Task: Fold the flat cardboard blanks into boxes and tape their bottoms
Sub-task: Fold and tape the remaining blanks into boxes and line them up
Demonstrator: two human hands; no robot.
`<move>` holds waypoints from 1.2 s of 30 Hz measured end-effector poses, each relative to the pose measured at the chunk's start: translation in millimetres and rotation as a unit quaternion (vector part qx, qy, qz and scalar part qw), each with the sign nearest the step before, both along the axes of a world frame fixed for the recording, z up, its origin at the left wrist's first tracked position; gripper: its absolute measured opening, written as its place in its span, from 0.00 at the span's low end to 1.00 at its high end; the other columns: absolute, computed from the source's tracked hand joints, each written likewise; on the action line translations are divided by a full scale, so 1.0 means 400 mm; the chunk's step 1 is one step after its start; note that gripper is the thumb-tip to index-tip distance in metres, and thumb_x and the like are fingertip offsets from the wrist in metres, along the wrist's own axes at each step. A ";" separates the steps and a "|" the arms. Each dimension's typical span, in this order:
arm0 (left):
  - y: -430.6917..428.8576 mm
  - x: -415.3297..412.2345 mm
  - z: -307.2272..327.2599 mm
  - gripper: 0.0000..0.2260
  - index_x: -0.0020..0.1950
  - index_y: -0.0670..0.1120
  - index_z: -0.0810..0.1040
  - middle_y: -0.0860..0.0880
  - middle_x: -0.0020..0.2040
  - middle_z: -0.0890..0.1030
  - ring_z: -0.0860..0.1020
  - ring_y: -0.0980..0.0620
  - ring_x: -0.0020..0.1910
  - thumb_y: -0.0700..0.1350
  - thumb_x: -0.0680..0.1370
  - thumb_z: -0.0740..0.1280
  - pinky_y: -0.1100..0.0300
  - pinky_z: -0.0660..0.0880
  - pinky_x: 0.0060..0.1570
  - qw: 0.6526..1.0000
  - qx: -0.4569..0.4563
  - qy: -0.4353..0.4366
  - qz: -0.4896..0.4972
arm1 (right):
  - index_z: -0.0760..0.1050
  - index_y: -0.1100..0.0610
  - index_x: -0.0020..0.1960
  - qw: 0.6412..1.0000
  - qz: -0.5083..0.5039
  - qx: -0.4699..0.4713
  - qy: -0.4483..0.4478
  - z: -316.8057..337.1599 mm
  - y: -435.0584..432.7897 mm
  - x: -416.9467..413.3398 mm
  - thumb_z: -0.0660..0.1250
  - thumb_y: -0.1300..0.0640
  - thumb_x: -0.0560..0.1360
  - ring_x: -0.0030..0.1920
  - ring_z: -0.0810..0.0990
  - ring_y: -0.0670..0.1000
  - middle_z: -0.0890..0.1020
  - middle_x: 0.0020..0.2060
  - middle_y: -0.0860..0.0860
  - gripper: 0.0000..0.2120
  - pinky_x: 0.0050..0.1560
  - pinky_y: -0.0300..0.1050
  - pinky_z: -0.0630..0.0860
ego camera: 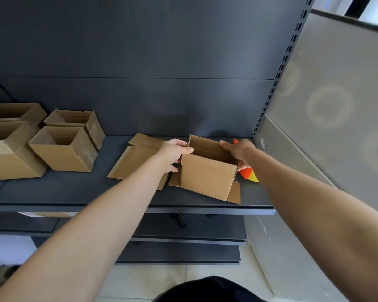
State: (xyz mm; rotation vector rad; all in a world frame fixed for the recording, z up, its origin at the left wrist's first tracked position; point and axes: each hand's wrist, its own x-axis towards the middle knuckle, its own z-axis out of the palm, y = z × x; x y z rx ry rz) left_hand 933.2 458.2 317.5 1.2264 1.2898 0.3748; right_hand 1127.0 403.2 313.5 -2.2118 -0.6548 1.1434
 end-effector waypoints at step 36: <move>-0.028 0.015 -0.060 0.29 0.77 0.57 0.56 0.57 0.78 0.46 0.51 0.47 0.77 0.34 0.81 0.56 0.41 0.56 0.72 0.986 -0.017 0.016 -0.167 | 0.75 0.60 0.57 0.938 -0.029 0.122 0.322 -0.042 -0.094 0.054 0.61 0.63 0.80 0.52 0.80 0.51 0.81 0.51 0.54 0.07 0.61 0.47 0.74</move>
